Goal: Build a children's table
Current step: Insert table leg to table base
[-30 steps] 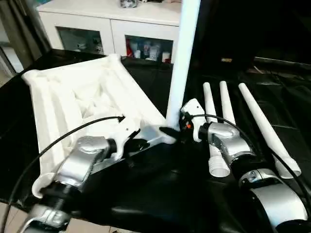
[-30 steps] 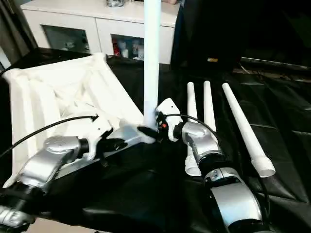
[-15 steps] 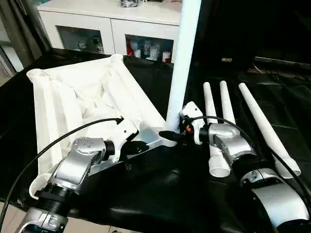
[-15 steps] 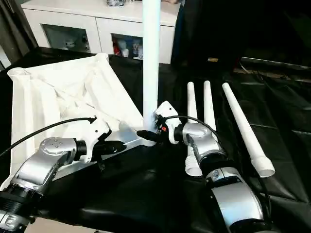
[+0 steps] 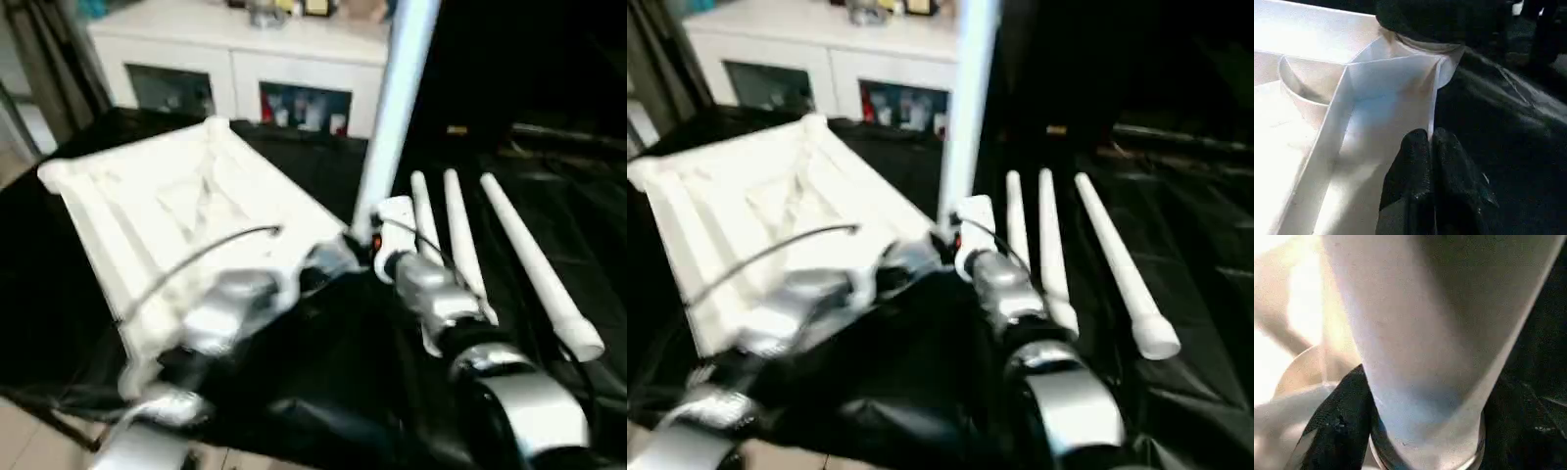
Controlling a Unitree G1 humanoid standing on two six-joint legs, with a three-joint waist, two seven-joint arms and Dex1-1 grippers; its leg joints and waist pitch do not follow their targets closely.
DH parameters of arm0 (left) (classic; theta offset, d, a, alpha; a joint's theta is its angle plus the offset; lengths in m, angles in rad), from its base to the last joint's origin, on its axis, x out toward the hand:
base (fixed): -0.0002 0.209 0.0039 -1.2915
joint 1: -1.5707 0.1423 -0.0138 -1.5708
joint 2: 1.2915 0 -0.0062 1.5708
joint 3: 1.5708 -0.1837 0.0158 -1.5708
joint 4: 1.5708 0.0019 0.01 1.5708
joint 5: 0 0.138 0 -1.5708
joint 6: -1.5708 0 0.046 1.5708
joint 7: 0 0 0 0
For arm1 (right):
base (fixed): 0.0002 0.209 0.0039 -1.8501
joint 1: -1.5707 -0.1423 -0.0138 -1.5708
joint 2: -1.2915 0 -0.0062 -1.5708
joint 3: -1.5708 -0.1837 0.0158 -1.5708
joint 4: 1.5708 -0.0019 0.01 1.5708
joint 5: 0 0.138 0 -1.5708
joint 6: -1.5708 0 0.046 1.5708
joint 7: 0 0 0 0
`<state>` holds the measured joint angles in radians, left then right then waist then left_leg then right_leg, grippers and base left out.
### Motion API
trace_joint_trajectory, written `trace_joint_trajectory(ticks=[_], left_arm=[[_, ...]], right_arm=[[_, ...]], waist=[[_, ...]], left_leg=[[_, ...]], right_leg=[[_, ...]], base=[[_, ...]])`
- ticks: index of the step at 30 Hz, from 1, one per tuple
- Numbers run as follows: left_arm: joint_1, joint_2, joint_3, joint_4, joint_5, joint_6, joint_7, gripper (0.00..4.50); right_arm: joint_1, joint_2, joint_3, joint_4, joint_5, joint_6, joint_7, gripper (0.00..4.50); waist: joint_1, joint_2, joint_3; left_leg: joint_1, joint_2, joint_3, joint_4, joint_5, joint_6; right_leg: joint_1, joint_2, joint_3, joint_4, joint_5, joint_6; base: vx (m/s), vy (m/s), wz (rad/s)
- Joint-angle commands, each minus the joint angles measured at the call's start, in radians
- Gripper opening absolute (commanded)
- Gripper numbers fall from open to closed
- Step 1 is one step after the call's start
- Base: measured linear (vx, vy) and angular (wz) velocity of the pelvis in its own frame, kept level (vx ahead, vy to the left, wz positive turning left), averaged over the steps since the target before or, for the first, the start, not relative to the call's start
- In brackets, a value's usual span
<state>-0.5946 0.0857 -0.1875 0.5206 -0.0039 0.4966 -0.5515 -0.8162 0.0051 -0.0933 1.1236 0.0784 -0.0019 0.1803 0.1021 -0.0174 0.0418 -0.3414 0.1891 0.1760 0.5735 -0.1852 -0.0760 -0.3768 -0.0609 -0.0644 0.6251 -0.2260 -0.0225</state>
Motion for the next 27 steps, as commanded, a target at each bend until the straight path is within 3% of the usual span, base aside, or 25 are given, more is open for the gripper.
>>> trace_joint_trajectory(ticks=[1,2,3,6,9,10,16,18,20,27], left_arm=[[-0.015,-0.011,0.04,0.079,0.025,-0.022,0.121,0.0],[-0.017,-0.012,0.036,0.08,0.026,-0.023,0.117,0.0],[-0.021,-0.012,0.03,0.083,0.029,-0.026,0.112,0.0],[-0.02,0.0,0.016,0.082,0.035,-0.035,0.091,0.0],[0.006,0.038,-0.001,0.048,0.029,-0.062,0.024,0.0],[0.007,0.039,-0.001,0.047,0.029,-0.063,0.021,0.0],[0.089,0.121,-0.016,-0.055,-0.028,-0.1,-0.168,0.0],[0.102,0.135,-0.019,-0.068,-0.034,-0.107,-0.19,0.0],[0.152,0.194,-0.03,-0.124,-0.06,-0.125,-0.28,0.0],[0.218,0.262,-0.031,-0.236,-0.119,-0.083,-0.418,0.0]], right_arm=[[0.012,0.074,0.021,0.044,0.008,0.007,0.022,2.66],[0.009,0.076,0.025,0.044,0.005,0.003,0.028,2.66],[0.006,0.078,0.027,0.042,0.001,-0.007,0.039,3.22],[0.003,0.074,0.018,0.028,0.01,-0.029,0.092,3.42],[0.002,0.037,0.037,0.005,-0.005,-0.055,0.168,3.8],[0.002,0.035,0.038,0.004,-0.006,-0.056,0.17,3.82],[0.006,-0.073,0.082,-0.027,-0.037,-0.086,0.367,3.86],[0.008,-0.09,0.084,-0.033,-0.037,-0.09,0.403,3.86],[0.019,-0.149,0.102,-0.07,-0.028,-0.095,0.562,3.86],[0.039,-0.212,0.16,-0.111,-0.035,-0.079,0.774,3.86]], waist=[[-0.003,-0.005,-0.044],[-0.002,-0.001,-0.046],[-0.002,-0.004,-0.048],[0.0,-0.004,-0.051],[-0.014,-0.006,-0.051],[-0.016,-0.007,-0.052],[-0.016,-0.006,-0.053],[-0.015,-0.006,-0.049],[-0.011,-0.004,-0.049],[-0.01,-0.003,-0.046]], left_leg=[[0.002,0.043,-0.017,-0.073,-0.243,-0.004],[0.001,0.043,-0.016,-0.071,-0.233,-0.002],[-0.003,0.042,-0.015,-0.069,-0.206,0.007],[-0.013,0.041,-0.014,-0.065,-0.159,0.032],[-0.025,0.041,-0.019,-0.067,-0.145,0.036],[-0.017,0.043,-0.017,-0.064,-0.142,0.044],[-0.018,0.045,-0.013,-0.059,-0.105,0.074],[-0.015,0.046,-0.01,-0.058,-0.109,0.082],[-0.014,0.048,-0.011,-0.059,-0.122,0.086],[-0.012,0.05,-0.009,-0.06,-0.137,0.081]], right_leg=[[0.025,-0.091,0.057,-0.098,-0.278,-0.137],[0.025,-0.091,0.058,-0.096,-0.254,-0.14],[0.029,-0.09,0.058,-0.091,-0.203,-0.15],[0.035,-0.089,0.056,-0.082,-0.125,-0.165],[0.045,-0.091,0.051,-0.081,-0.133,-0.162],[0.039,-0.091,0.052,-0.081,-0.123,-0.173],[0.042,-0.092,0.052,-0.074,-0.063,-0.221],[0.038,-0.09,0.053,-0.075,-0.06,-0.23],[0.039,-0.092,0.054,-0.074,-0.07,-0.232],[0.037,-0.087,0.053,-0.075,-0.107,-0.24]], base=[[0.0,0.0,0.0],[0.0,0.0,0.0],[0.0,0.0,0.0],[0.0,0.0,0.0],[0.0,0.0,0.0],[0.0,0.0,0.0],[0.0,0.0,0.0],[0.0,0.0,0.0],[0.0,0.0,0.0],[0.0,0.0,0.0]])
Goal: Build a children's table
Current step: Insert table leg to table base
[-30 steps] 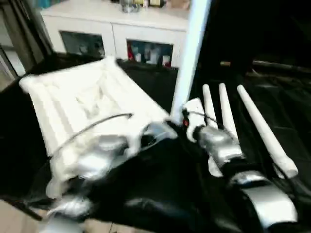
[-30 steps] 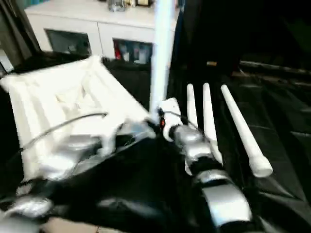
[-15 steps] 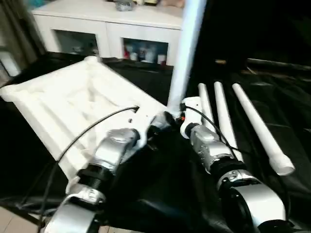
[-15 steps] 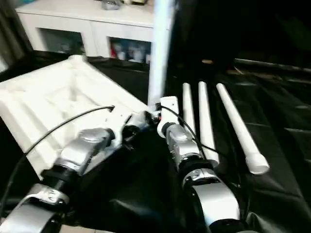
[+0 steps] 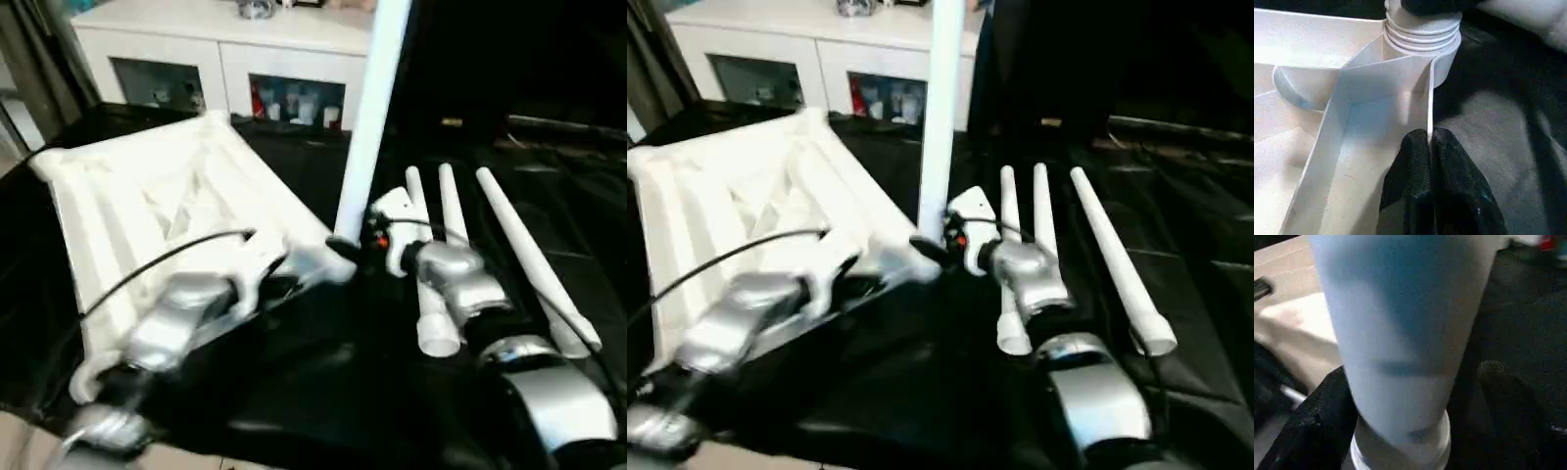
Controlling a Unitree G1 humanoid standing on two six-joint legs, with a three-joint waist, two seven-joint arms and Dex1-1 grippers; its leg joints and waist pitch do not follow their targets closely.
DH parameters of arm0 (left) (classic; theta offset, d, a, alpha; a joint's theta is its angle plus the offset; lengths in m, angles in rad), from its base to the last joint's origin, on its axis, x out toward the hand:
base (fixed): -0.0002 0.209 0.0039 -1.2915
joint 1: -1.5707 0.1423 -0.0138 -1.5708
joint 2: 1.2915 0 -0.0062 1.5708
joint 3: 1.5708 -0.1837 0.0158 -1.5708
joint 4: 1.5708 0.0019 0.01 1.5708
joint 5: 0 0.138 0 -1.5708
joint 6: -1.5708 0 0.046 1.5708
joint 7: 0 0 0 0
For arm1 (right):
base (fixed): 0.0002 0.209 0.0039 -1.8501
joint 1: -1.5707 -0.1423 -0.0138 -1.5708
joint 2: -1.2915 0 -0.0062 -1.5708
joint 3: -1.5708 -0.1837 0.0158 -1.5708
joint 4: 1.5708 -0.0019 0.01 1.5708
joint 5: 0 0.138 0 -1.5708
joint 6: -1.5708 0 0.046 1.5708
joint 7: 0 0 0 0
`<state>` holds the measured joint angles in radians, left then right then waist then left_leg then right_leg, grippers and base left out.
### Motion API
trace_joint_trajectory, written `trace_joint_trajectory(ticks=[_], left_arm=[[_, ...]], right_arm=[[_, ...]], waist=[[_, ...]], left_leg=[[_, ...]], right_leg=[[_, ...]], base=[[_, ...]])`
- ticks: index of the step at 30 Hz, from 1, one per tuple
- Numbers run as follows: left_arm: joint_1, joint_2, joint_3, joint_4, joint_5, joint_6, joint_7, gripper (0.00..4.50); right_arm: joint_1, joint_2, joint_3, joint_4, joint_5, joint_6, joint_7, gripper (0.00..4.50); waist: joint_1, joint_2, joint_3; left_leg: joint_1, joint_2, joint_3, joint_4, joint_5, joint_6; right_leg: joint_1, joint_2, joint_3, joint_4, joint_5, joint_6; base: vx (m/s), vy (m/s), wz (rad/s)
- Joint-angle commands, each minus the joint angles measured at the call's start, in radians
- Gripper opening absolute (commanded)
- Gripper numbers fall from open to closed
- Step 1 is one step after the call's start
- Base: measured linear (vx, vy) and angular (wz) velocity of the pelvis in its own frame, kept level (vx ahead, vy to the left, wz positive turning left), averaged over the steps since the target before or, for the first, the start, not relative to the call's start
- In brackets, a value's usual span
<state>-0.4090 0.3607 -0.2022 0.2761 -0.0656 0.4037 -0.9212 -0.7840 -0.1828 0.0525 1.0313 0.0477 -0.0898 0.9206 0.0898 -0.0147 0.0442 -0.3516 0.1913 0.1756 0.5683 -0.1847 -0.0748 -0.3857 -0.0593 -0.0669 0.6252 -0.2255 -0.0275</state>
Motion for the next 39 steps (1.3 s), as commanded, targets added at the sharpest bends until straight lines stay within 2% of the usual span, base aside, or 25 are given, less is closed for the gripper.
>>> trace_joint_trajectory(ticks=[1,2,3,7,14,19,23,26,27,28,30,31,32,33,34,36,37,38,39], left_arm=[[0.033,-0.013,-0.016,0.008,-0.057,0.01,-0.049,0.0],[0.034,-0.011,-0.016,0.006,-0.057,0.01,-0.051,0.0],[0.041,-0.005,-0.015,0.001,-0.056,0.009,-0.053,0.0],[0.048,0.002,-0.015,-0.015,-0.06,0.017,-0.06,0.0],[0.051,0.004,-0.01,-0.027,-0.058,0.027,-0.065,0.0],[0.055,0.008,-0.012,-0.033,-0.061,0.032,-0.066,0.0],[0.055,0.007,-0.013,-0.033,-0.057,0.034,-0.06,0.0],[0.048,-0.008,-0.014,-0.019,-0.041,0.038,-0.026,0.0],[0.027,-0.04,-0.013,0.016,-0.016,0.045,0.037,0.0],[0.027,-0.04,-0.013,0.016,-0.016,0.045,0.037,0.0],[-0.015,-0.098,-0.005,0.084,0.018,0.058,0.145,0.0],[-0.034,-0.124,-0.002,0.113,0.032,0.068,0.193,0.0],[-0.039,-0.13,-0.002,0.121,0.036,0.071,0.206,0.0],[-0.08,-0.184,0.006,0.182,0.06,0.089,0.303,0.0],[-0.085,-0.19,0.006,0.187,0.062,0.092,0.312,0.0],[-0.133,-0.25,0.006,0.243,0.083,0.101,0.399,0.0],[-0.133,-0.25,0.006,0.243,0.083,0.101,0.399,0.0],[-0.154,-0.275,0.002,0.263,0.094,0.103,0.427,0.0],[-0.166,-0.286,-0.006,0.273,0.103,0.1,0.43,0.0]], right_arm=[[0.007,-0.024,0.014,-0.019,-0.005,0.009,0.034,3.86],[0.009,-0.027,0.018,-0.023,-0.007,0.011,0.053,3.86],[0.02,-0.035,0.033,-0.039,-0.01,0.022,0.099,3.86],[0.033,-0.042,0.053,-0.058,-0.014,0.033,0.153,3.86],[0.034,-0.039,0.053,-0.056,-0.007,0.037,0.157,3.15],[0.046,-0.042,0.056,-0.072,-0.007,0.047,0.172,2.79],[0.054,-0.037,0.051,-0.069,-0.003,0.052,0.166,2.69],[0.056,-0.021,0.032,-0.05,0.0,0.064,0.1,2.67],[0.054,0.006,0.006,-0.012,-0.008,0.071,-0.044,2.67],[0.054,0.006,0.006,-0.012,-0.008,0.071,-0.044,2.66],[0.051,0.053,-0.04,0.036,-0.002,0.089,-0.254,2.66],[0.049,0.074,-0.065,0.053,0.009,0.101,-0.345,2.66],[0.048,0.08,-0.072,0.058,0.012,0.104,-0.37,2.66],[0.044,0.123,-0.112,0.087,0.033,0.123,-0.519,2.65],[0.043,0.128,-0.116,0.089,0.035,0.122,-0.534,2.65],[0.025,0.187,-0.152,0.112,0.061,0.117,-0.668,2.65],[0.025,0.187,-0.152,0.112,0.061,0.117,-0.668,2.65],[0.009,0.217,-0.157,0.116,0.059,0.102,-0.719,2.65],[-0.005,0.236,-0.149,0.117,0.048,0.086,-0.718,2.65]], waist=[[0.003,-0.005,-0.048],[0.003,-0.005,-0.048],[0.002,-0.011,-0.048],[0.006,-0.012,-0.05],[0.005,-0.011,-0.051],[0.006,-0.01,-0.052],[0.006,-0.011,-0.052],[0.005,-0.011,-0.05],[0.003,-0.011,-0.05],[-0.001,-0.01,-0.044],[0.0,-0.011,-0.044],[-0.002,-0.011,-0.042],[-0.001,-0.011,-0.043],[0.002,-0.006,-0.046],[0.0,-0.007,-0.045],[0.001,-0.002,-0.049],[-0.001,-0.002,-0.049],[0.005,-0.001,-0.052],[0.003,-0.002,-0.051]], left_leg=[[-0.002,0.048,-0.009,-0.055,-0.137,0.08],[-0.002,0.047,-0.009,-0.055,-0.133,0.08],[-0.002,0.046,-0.008,-0.055,-0.131,0.081],[-0.005,0.045,-0.008,-0.053,-0.105,0.093],[-0.003,0.044,-0.009,-0.052,-0.108,0.091],[-0.004,0.044,-0.008,-0.05,-0.095,0.097],[-0.003,0.044,-0.008,-0.05,-0.099,0.096],[-0.003,0.044,-0.009,-0.052,-0.107,0.091],[-0.003,0.043,-0.009,-0.053,-0.113,0.084],[0.0,0.043,-0.01,-0.058,-0.137,0.07],[0.004,0.043,-0.012,-0.06,-0.161,0.045],[0.007,0.042,-0.011,-0.061,-0.169,0.038],[0.009,0.042,-0.013,-0.063,-0.177,0.022],[0.008,0.043,-0.014,-0.063,-0.178,0.017],[0.01,0.043,-0.013,-0.064,-0.181,0.012],[0.008,0.042,-0.014,-0.063,-0.186,0.007],[0.009,0.041,-0.012,-0.064,-0.191,0.009],[0.013,0.041,-0.013,-0.061,-0.19,0.005],[0.009,0.041,-0.013,-0.063,-0.185,0.007]], right_leg=[[0.046,-0.089,0.055,-0.075,-0.108,-0.235],[0.046,-0.089,0.055,-0.075,-0.108,-0.234],[0.046,-0.087,0.054,-0.075,-0.105,-0.233],[0.048,-0.088,0.054,-0.072,-0.081,-0.232],[0.047,-0.086,0.054,-0.071,-0.078,-0.236],[0.049,-0.086,0.053,-0.068,-0.054,-0.239],[0.048,-0.086,0.053,-0.069,-0.058,-0.239],[0.047,-0.087,0.053,-0.071,-0.078,-0.235],[0.047,-0.087,0.053,-0.073,-0.098,-0.231],[0.041,-0.087,0.054,-0.081,-0.145,-0.222],[0.043,-0.091,0.056,-0.089,-0.225,-0.198],[0.039,-0.09,0.057,-0.092,-0.247,-0.191],[0.039,-0.092,0.058,-0.094,-0.274,-0.18],[0.04,-0.094,0.058,-0.093,-0.272,-0.173],[0.035,-0.089,0.06,-0.095,-0.257,-0.169],[0.038,-0.091,0.059,-0.092,-0.233,-0.171],[0.034,-0.089,0.06,-0.094,-0.231,-0.169],[0.035,-0.089,0.059,-0.091,-0.208,-0.168],[0.035,-0.087,0.058,-0.089,-0.179,-0.171]], base=[[0.0,0.0,0.0],[0.0,0.0,0.0],[0.0,0.0,0.0],[0.0,0.0,0.0],[0.0,0.0,0.0],[0.0,0.0,0.0],[0.0,0.0,0.0],[0.0,0.0,0.0],[0.0,0.0,0.0],[0.0,0.0,0.0],[0.0,0.0,0.0],[0.0,0.0,0.0],[0.0,0.0,0.0],[0.0,0.0,0.0],[0.0,0.0,0.0],[0.0,0.0,0.0],[0.0,0.0,0.0],[0.0,0.0,0.0],[0.0,0.0,0.0]])
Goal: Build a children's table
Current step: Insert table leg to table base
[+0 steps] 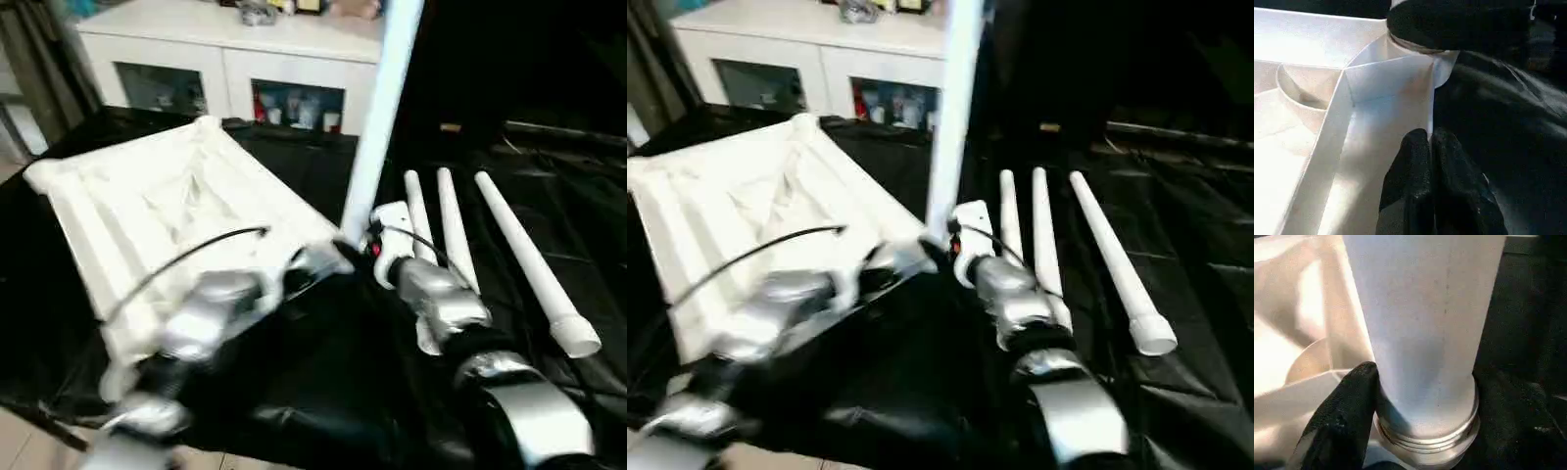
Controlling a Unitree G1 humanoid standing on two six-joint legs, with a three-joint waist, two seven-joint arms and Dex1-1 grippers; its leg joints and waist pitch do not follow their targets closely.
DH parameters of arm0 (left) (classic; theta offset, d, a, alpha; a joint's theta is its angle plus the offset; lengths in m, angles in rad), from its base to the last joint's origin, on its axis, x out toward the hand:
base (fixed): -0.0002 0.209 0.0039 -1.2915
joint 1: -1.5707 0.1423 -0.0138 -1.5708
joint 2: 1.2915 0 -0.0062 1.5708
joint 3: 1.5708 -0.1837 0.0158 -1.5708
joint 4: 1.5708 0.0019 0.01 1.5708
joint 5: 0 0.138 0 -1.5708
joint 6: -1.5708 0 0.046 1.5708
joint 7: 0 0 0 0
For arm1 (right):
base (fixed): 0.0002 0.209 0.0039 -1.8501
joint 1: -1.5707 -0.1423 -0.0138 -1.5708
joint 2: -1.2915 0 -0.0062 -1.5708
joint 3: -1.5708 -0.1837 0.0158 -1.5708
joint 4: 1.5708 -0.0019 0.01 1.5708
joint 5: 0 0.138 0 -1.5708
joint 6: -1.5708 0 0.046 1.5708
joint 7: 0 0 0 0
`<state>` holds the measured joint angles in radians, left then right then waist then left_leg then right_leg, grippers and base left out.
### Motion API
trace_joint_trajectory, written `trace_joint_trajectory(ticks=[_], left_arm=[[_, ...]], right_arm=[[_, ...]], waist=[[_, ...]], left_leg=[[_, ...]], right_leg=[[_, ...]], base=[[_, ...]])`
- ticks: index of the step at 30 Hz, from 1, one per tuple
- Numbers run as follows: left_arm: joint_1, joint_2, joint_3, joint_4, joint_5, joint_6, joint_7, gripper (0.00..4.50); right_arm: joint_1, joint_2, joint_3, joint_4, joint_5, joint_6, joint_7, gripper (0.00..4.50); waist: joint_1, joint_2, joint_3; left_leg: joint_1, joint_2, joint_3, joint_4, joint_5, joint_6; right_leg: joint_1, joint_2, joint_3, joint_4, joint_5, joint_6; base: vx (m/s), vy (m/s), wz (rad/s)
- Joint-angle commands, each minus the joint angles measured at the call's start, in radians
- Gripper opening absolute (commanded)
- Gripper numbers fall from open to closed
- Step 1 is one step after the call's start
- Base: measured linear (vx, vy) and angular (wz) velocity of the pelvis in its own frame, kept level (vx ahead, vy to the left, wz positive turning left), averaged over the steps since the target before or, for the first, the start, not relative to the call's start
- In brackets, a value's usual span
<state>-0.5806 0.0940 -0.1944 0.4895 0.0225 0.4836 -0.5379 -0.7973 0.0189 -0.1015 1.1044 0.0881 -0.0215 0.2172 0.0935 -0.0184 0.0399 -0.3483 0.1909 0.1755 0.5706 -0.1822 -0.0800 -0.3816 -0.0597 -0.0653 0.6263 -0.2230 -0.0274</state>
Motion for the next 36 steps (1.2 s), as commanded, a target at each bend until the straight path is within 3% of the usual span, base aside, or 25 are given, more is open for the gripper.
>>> trace_joint_trajectory(ticks=[1,2,4,5,6,9,14,16,22,29,36], left_arm=[[0.002,-0.023,-0.018,0.063,0.018,0.02,0.046,0.0],[-0.001,-0.026,-0.019,0.068,0.02,0.019,0.047,0.0],[0.0,-0.023,-0.024,0.064,0.022,0.015,0.039,0.0],[0.003,-0.02,-0.026,0.064,0.021,0.011,0.031,0.0],[0.011,-0.009,-0.03,0.056,0.02,0.005,0.014,0.0],[0.023,0.008,-0.034,0.043,0.013,-0.016,-0.012,0.0],[0.065,0.071,-0.048,-0.023,0.001,-0.044,-0.113,0.0],[0.09,0.108,-0.053,-0.066,-0.012,-0.045,-0.166,0.0],[0.168,0.214,-0.06,-0.173,-0.067,-0.07,-0.324,0.0],[0.21,0.268,-0.056,-0.236,-0.09,-0.055,-0.386,0.0],[0.226,0.286,-0.053,-0.264,-0.105,-0.048,-0.408,0.0]], right_arm=[[0.003,0.043,0.007,0.043,0.005,0.009,-0.007,2.65],[-0.002,0.051,0.008,0.043,0.002,0.001,-0.004,2.65],[-0.003,0.056,0.018,0.03,-0.001,-0.023,0.035,3.21],[-0.002,0.056,0.034,0.022,-0.013,-0.041,0.06,3.21],[0.001,0.047,0.063,0.014,-0.036,-0.063,0.1,3.37],[0.002,0.032,0.081,0.012,-0.051,-0.075,0.134,3.64],[0.001,-0.036,0.104,-0.003,-0.07,-0.102,0.263,3.64],[0.006,-0.075,0.11,-0.021,-0.068,-0.112,0.341,3.64],[0.018,-0.178,0.133,-0.079,-0.058,-0.125,0.554,3.64],[0.033,-0.222,0.159,-0.121,-0.035,-0.106,0.749,3.64],[0.047,-0.243,0.197,-0.144,-0.046,-0.086,0.861,2.92]], waist=[[0.0,0.0,-0.049],[0.001,0.0,-0.05],[0.003,-0.001,-0.05],[0.003,-0.002,-0.05],[0.002,-0.002,-0.049],[-0.001,-0.005,-0.044],[-0.004,-0.005,-0.045],[-0.003,-0.004,-0.047],[0.0,0.001,-0.051],[0.0,-0.001,-0.048],[0.001,-0.003,-0.049]], left_leg=[[0.004,0.04,-0.012,-0.063,-0.186,0.016],[0.001,0.04,-0.013,-0.063,-0.178,0.019],[-0.003,0.04,-0.013,-0.061,-0.157,0.034],[-0.004,0.04,-0.012,-0.061,-0.152,0.038],[-0.005,0.04,-0.012,-0.062,-0.16,0.042],[-0.008,0.041,-0.014,-0.066,-0.182,0.043],[-0.009,0.043,-0.015,-0.065,-0.182,0.049],[-0.012,0.043,-0.014,-0.062,-0.154,0.058],[-0.005,0.046,-0.01,-0.055,-0.099,0.099],[-0.007,0.047,-0.01,-0.056,-0.126,0.094],[-0.008,0.045,-0.009,-0.054,-0.11,0.1]], right_leg=[[0.034,-0.088,0.057,-0.088,-0.162,-0.17],[0.037,-0.089,0.057,-0.086,-0.144,-0.171],[0.04,-0.089,0.055,-0.082,-0.103,-0.175],[0.04,-0.088,0.055,-0.082,-0.097,-0.177],[0.04,-0.089,0.054,-0.083,-0.107,-0.179],[0.041,-0.091,0.053,-0.09,-0.177,-0.17],[0.041,-0.092,0.054,-0.093,-0.207,-0.165],[0.044,-0.093,0.055,-0.087,-0.161,-0.178],[0.043,-0.085,0.052,-0.068,0.003,-0.241],[0.046,-0.085,0.052,-0.071,-0.039,-0.243],[0.046,-0.085,0.051,-0.069,-0.027,-0.248]], base=[[0.0,0.0,0.0],[0.0,0.0,0.0],[0.0,0.0,0.0],[0.0,0.0,0.0],[0.0,0.0,0.0],[0.0,0.0,0.0],[0.0,0.0,0.0],[0.0,0.0,0.0],[0.0,0.0,0.0],[0.0,0.0,0.0],[0.0,0.0,0.0]])
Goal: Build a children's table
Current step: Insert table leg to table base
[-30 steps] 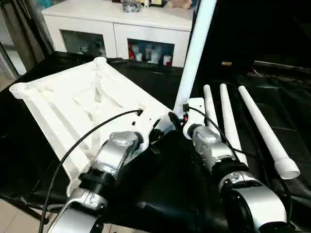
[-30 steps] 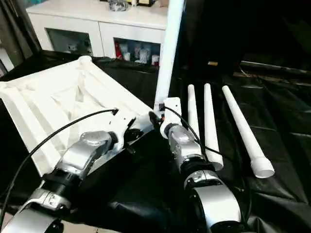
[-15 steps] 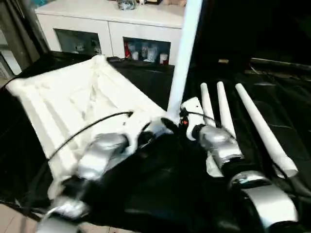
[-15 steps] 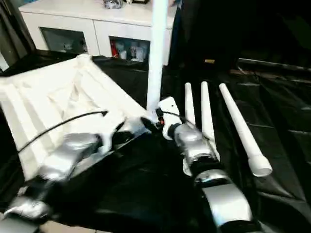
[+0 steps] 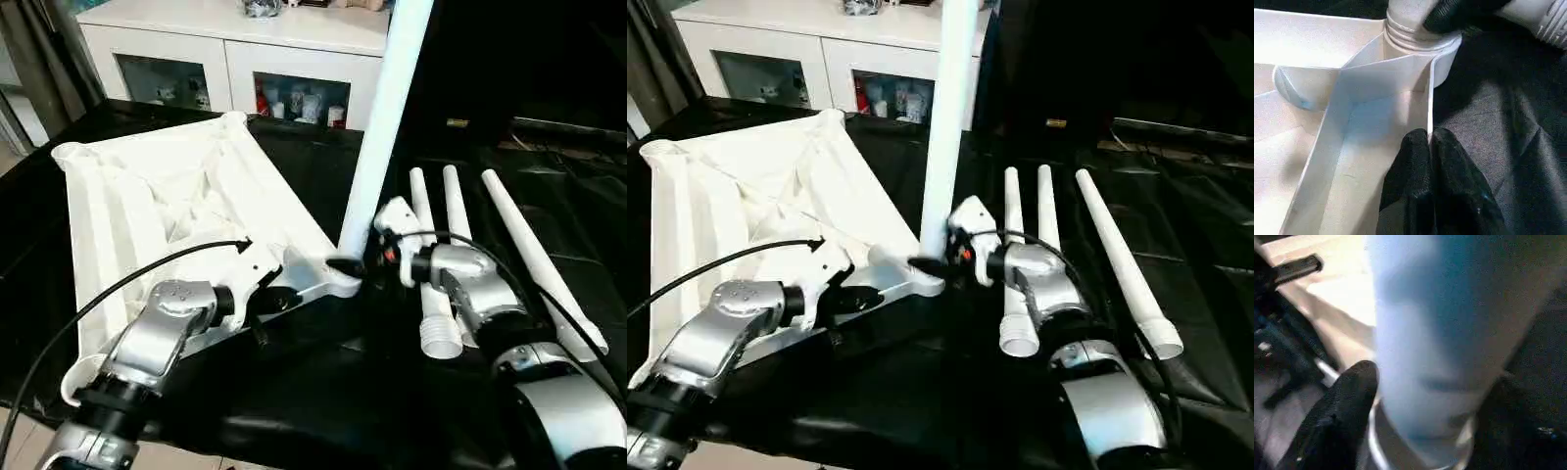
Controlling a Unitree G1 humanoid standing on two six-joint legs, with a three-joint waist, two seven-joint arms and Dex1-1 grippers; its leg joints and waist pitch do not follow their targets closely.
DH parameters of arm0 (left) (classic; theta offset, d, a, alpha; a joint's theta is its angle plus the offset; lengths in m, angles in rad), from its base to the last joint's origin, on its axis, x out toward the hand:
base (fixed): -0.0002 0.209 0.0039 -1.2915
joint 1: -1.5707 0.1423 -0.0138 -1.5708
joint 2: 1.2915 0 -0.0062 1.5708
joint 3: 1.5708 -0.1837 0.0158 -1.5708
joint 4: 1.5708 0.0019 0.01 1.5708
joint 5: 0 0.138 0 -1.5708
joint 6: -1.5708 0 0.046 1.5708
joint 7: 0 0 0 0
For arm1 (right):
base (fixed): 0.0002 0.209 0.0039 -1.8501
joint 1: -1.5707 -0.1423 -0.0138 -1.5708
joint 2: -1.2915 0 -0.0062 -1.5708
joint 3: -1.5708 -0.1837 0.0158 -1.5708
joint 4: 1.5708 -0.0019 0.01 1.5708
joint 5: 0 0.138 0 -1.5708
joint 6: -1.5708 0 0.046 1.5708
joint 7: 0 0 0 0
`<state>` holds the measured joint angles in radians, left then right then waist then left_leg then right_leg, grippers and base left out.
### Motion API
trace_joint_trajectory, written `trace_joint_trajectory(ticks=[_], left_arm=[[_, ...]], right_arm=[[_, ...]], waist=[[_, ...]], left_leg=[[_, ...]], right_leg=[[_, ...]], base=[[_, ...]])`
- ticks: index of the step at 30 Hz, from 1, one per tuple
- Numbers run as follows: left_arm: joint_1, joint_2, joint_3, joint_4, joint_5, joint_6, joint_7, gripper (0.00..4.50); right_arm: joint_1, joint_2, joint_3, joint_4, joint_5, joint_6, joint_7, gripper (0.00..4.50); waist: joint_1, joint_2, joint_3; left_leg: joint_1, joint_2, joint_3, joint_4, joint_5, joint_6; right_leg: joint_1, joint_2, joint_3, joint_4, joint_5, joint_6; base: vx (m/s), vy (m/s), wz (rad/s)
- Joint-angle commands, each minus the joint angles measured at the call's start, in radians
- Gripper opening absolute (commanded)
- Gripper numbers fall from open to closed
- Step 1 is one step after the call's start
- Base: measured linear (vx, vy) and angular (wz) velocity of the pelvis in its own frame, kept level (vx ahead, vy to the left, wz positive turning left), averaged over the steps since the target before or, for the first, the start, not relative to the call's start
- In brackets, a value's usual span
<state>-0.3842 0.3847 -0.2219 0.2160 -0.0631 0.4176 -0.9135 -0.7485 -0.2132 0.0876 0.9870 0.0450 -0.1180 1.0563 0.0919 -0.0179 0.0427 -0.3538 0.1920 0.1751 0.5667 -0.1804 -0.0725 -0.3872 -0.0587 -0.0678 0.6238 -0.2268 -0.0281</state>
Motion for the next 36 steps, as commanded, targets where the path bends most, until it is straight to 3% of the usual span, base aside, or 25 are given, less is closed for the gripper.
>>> trace_joint_trajectory(ticks=[1,10,15,17,18,21,25,26,28,31,32,34,35,36], left_arm=[[0.033,-0.003,-0.025,0.004,-0.021,0.02,-0.034,0.0],[0.039,0.001,-0.023,-0.004,-0.029,0.021,-0.037,0.0],[0.018,-0.041,-0.02,0.025,-0.016,0.044,0.012,0.0],[0.002,-0.066,-0.019,0.049,-0.001,0.06,0.055,0.0],[-0.028,-0.115,-0.007,0.099,0.023,0.087,0.144,0.0],[-0.074,-0.177,0.008,0.163,0.045,0.12,0.248,0.0],[-0.158,-0.273,0.037,0.285,0.085,0.115,0.434,0.0],[-0.158,-0.273,0.037,0.285,0.085,0.115,0.434,0.0],[-0.188,-0.298,0.022,0.324,0.107,0.106,0.457,0.0],[-0.194,-0.301,0.01,0.326,0.111,0.103,0.44,0.0],[-0.194,-0.299,0.007,0.325,0.112,0.102,0.437,0.0],[-0.186,-0.289,-0.004,0.317,0.111,0.089,0.418,0.0],[-0.183,-0.284,-0.006,0.317,0.11,0.089,0.411,0.0],[-0.183,-0.284,-0.007,0.317,0.11,0.088,0.41,0.0]], right_arm=[[0.001,-0.012,0.009,-0.031,-0.001,0.013,0.03,2.92],[0.012,-0.01,0.003,-0.042,0.015,0.034,0.039,2.17],[0.029,0.023,-0.019,-0.014,0.019,0.102,-0.046,2.06],[0.037,0.038,-0.011,0.002,-0.001,0.112,-0.102,2.05],[0.049,0.069,-0.004,0.025,-0.029,0.125,-0.207,2.04],[0.044,0.125,-0.03,0.065,-0.038,0.147,-0.407,2.04],[0.004,0.222,-0.126,0.127,0.01,0.177,-0.775,2.04],[0.004,0.222,-0.126,0.127,0.01,0.177,-0.775,2.04],[-0.02,0.27,-0.134,0.132,0.005,0.15,-0.84,2.04],[-0.038,0.288,-0.126,0.126,0.007,0.112,-0.772,2.04],[-0.04,0.289,-0.123,0.125,0.007,0.106,-0.758,2.58],[-0.045,0.292,-0.119,0.114,0.013,0.095,-0.699,2.78],[-0.049,0.292,-0.121,0.112,0.018,0.093,-0.684,2.91],[-0.05,0.292,-0.122,0.112,0.019,0.093,-0.682,2.91]], waist=[[0.004,-0.007,-0.053],[0.004,-0.005,-0.053],[0.004,-0.005,-0.051],[0.0,-0.003,-0.045],[-0.001,-0.003,-0.043],[-0.001,-0.004,-0.039],[-0.004,-0.002,-0.035],[-0.005,-0.002,-0.035],[-0.003,-0.002,-0.039],[-0.002,-0.002,-0.043],[-0.001,-0.002,-0.045],[-0.002,-0.002,-0.046],[-0.003,-0.007,-0.045],[-0.002,-0.005,-0.044]], left_leg=[[-0.001,0.044,-0.009,-0.05,-0.106,0.093],[-0.001,0.044,-0.009,-0.049,-0.098,0.097],[0.0,0.044,-0.009,-0.05,-0.109,0.09],[0.003,0.044,-0.009,-0.055,-0.146,0.073],[0.006,0.043,-0.01,-0.057,-0.173,0.053],[0.016,0.043,-0.015,-0.064,-0.232,0.006],[0.026,0.039,-0.02,-0.071,-0.309,-0.016],[0.028,0.039,-0.02,-0.072,-0.318,-0.02],[0.027,0.039,-0.021,-0.072,-0.324,-0.02],[0.016,0.041,-0.021,-0.073,-0.294,-0.009],[0.016,0.042,-0.021,-0.073,-0.284,-0.007],[0.012,0.042,-0.018,-0.071,-0.258,0.006],[0.009,0.041,-0.017,-0.07,-0.254,0.012],[0.009,0.042,-0.017,-0.071,-0.246,0.018]], right_leg=[[0.052,-0.086,0.053,-0.066,-0.021,-0.247],[0.052,-0.085,0.053,-0.064,-0.015,-0.248],[0.05,-0.085,0.053,-0.067,-0.037,-0.246],[0.045,-0.086,0.053,-0.075,-0.106,-0.234],[0.045,-0.089,0.055,-0.084,-0.172,-0.219],[0.04,-0.093,0.057,-0.098,-0.314,-0.178],[0.03,-0.094,0.06,-0.113,-0.425,-0.127],[0.028,-0.093,0.06,-0.114,-0.431,-0.121],[0.028,-0.094,0.06,-0.113,-0.413,-0.107],[0.036,-0.093,0.06,-0.105,-0.327,-0.117],[0.036,-0.093,0.06,-0.103,-0.301,-0.123],[0.04,-0.091,0.06,-0.096,-0.231,-0.146],[0.041,-0.091,0.06,-0.096,-0.227,-0.148],[0.041,-0.092,0.058,-0.097,-0.237,-0.15]], base=[[0.0,0.0,0.0],[0.0,0.0,0.0],[0.0,0.0,0.0],[0.0,0.0,0.0],[0.0,0.0,0.0],[0.0,0.0,0.0],[0.0,0.0,0.0],[0.0,0.0,0.0],[0.0,0.0,0.0],[0.0,0.0,0.0],[0.0,0.0,0.0],[0.0,0.0,0.0],[0.0,0.0,0.0],[0.0,0.0,0.0]])
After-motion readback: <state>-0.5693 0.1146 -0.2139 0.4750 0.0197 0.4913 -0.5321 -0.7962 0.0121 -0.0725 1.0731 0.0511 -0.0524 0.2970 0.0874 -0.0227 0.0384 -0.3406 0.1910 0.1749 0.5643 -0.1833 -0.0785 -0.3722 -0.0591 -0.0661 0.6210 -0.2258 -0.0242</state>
